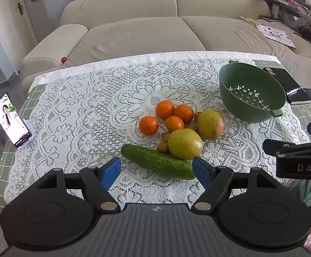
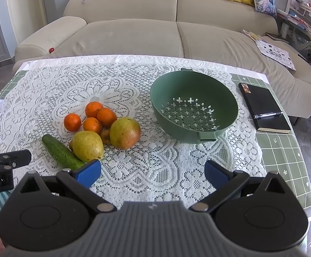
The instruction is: Organize fruits
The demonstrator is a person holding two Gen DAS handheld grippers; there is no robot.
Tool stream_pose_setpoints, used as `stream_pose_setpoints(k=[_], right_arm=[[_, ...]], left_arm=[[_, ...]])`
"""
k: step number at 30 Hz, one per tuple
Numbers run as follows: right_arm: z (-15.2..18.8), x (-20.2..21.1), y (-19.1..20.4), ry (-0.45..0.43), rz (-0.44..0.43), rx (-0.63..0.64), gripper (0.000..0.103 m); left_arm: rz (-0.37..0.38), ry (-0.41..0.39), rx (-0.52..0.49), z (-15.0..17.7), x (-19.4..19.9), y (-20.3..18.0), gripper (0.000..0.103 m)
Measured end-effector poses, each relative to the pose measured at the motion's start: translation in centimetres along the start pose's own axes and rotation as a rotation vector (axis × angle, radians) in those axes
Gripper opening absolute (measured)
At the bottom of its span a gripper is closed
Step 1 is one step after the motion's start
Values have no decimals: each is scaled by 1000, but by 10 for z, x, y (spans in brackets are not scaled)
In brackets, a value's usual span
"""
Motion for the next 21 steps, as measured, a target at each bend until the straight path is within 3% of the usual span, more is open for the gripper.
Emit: stream_pose_setpoints(k=[21], right_arm=[[1, -1, 1, 14, 4, -12, 99]], left_arm=[[10, -5, 9, -1, 4, -1, 89]])
Point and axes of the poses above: each gripper's, at about its wrist camera, not at the fingertips, and x roughly against the way its jaws point, y to its left, z to its underside, the point moved 10 cm from there along -x, roughly the way its jaws point, and after that the axes turned 2 degrees about -z, right-handed, at the moved point
